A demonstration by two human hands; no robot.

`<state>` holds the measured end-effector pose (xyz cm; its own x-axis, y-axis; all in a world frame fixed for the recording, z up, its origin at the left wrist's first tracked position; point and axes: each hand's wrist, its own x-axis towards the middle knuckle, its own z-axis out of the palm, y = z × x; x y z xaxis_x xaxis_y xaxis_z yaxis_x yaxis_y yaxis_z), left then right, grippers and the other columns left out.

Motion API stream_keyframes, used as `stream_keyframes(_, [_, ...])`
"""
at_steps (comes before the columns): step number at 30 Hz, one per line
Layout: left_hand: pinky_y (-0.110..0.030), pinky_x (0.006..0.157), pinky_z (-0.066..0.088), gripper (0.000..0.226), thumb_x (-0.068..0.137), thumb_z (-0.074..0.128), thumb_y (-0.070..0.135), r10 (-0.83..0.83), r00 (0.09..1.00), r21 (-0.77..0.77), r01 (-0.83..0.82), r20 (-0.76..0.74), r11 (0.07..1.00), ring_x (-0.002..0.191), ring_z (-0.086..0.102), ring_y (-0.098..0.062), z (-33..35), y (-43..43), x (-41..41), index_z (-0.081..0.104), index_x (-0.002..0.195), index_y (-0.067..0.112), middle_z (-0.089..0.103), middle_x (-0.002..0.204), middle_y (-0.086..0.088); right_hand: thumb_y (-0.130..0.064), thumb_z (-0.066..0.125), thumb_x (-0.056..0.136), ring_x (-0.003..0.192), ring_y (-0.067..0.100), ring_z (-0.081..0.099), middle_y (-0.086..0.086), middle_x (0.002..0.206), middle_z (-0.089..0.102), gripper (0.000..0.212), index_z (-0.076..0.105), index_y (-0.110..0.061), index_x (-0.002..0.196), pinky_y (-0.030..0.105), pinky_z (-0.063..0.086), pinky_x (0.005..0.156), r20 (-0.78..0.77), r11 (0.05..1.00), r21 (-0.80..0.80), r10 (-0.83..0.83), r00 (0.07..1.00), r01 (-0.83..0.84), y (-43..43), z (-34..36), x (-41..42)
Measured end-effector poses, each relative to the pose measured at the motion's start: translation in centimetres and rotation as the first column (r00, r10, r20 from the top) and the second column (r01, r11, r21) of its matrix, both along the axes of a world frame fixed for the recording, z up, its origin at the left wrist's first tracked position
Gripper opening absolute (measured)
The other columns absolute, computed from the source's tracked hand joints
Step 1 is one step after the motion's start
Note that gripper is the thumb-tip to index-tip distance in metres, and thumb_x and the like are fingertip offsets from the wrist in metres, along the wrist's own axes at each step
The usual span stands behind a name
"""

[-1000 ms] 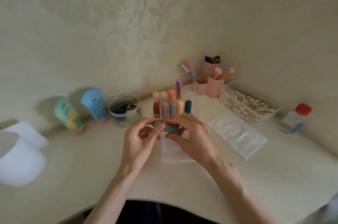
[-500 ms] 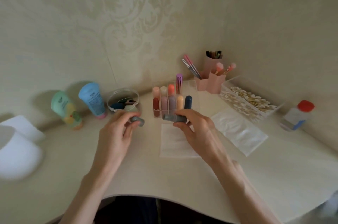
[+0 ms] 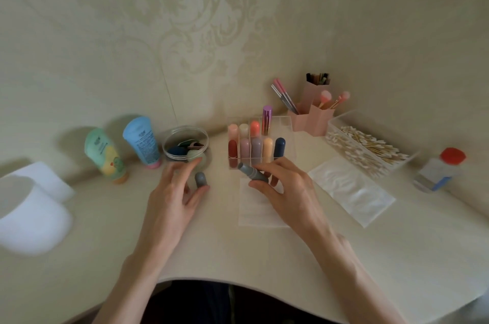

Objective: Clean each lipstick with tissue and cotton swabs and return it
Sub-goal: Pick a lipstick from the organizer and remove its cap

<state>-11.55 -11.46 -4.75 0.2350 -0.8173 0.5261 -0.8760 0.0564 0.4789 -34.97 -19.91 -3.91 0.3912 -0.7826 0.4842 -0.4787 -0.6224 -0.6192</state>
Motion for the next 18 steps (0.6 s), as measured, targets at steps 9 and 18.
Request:
stream_keyframes(9, [-0.022, 0.060, 0.044, 0.028, 0.084, 0.081, 0.030, -0.186, 0.916, -0.192, 0.123, -0.355, 0.974, 0.058, 0.049, -0.012, 1.6, 0.7, -2.3, 0.078, 0.109, 0.019, 0.065, 0.084, 0.006, -0.022, 0.080, 0.092, 0.088, 0.008, 0.064, -0.019, 0.103, 0.069, 0.026, 0.077, -0.024, 0.118, 0.009, 0.041, 0.072, 0.125, 0.991, 0.078, 0.100, 0.987, -0.111, 0.6, 0.7, 1.0])
stream_keyframes(18, [-0.025, 0.054, 0.033, 0.021, 0.078, 0.085, 0.027, -0.155, 0.470, -0.125, 0.094, -0.869, 0.988, 0.059, 0.037, -0.022, 1.8, -0.4, -5.6, 0.084, 0.099, 0.025, 0.040, 0.064, -0.027, -0.024, 0.077, 0.095, 0.086, 0.012, 0.063, -0.015, 0.101, 0.071, 0.023, 0.075, -0.023, 0.119, 0.012, 0.043, 0.071, 0.132, 0.975, 0.109, 0.180, 0.975, -0.195, 1.2, 0.2, 1.6])
